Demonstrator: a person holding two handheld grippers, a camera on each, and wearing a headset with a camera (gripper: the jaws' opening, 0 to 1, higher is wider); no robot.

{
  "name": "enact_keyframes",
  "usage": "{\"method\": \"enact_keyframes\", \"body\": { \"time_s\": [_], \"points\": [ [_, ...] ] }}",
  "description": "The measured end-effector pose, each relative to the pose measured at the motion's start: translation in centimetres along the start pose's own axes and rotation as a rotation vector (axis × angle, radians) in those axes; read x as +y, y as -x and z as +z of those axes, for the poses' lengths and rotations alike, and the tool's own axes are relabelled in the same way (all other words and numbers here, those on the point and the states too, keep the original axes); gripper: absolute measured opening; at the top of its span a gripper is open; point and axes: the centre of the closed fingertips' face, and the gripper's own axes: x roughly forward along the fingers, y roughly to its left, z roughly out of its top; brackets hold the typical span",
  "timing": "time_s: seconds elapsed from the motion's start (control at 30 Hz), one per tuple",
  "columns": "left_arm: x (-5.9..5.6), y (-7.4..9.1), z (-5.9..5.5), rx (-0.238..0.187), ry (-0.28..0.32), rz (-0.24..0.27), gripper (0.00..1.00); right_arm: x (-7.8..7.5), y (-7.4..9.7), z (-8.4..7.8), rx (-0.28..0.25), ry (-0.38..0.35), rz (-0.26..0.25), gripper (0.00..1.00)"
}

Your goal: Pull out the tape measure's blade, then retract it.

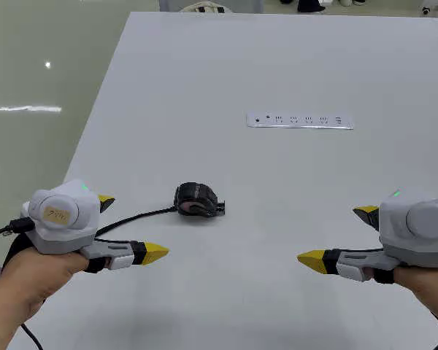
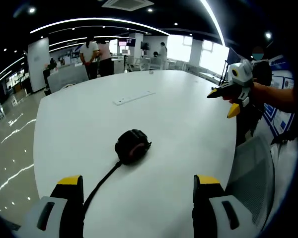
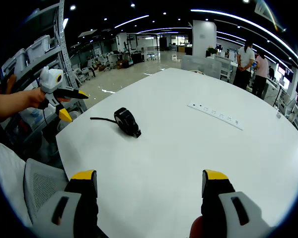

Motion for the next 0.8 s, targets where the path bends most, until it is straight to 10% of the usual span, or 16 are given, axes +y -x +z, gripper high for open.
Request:
{"method": "enact_keyframes", "body": {
  "time_s": [0.8],
  "points": [
    [0.3, -3.0, 0.1, 0.070, -0.120, -0.066, 0.83, 0.3, -4.5, 1.3, 0.035, 0.122, 0.071, 0.86]
  ]
}}
